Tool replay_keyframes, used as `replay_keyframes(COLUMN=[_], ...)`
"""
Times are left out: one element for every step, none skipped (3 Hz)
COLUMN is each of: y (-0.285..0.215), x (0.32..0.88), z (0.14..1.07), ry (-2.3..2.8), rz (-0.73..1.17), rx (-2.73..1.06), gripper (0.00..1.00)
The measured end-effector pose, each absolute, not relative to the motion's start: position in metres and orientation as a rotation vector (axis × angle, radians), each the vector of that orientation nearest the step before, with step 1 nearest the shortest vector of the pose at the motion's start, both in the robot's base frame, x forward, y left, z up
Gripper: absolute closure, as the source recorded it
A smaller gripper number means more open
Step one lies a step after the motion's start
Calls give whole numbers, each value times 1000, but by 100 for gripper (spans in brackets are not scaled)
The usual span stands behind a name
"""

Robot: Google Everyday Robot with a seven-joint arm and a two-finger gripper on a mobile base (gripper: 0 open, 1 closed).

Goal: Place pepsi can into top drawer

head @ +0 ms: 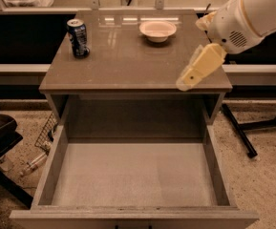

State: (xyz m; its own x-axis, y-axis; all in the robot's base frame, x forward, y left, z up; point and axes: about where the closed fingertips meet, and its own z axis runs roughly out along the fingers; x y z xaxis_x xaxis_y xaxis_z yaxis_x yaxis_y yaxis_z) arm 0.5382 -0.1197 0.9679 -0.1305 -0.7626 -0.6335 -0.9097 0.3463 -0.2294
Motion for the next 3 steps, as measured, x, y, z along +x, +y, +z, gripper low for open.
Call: replay_keyframes(y=[-74, -41, -39], x=[584, 625, 637], z=[971, 990, 999], ry=[1749, 1584, 1561], rz=[452, 494, 464], rx=[-1314, -1192, -1149], gripper=[0, 0, 0])
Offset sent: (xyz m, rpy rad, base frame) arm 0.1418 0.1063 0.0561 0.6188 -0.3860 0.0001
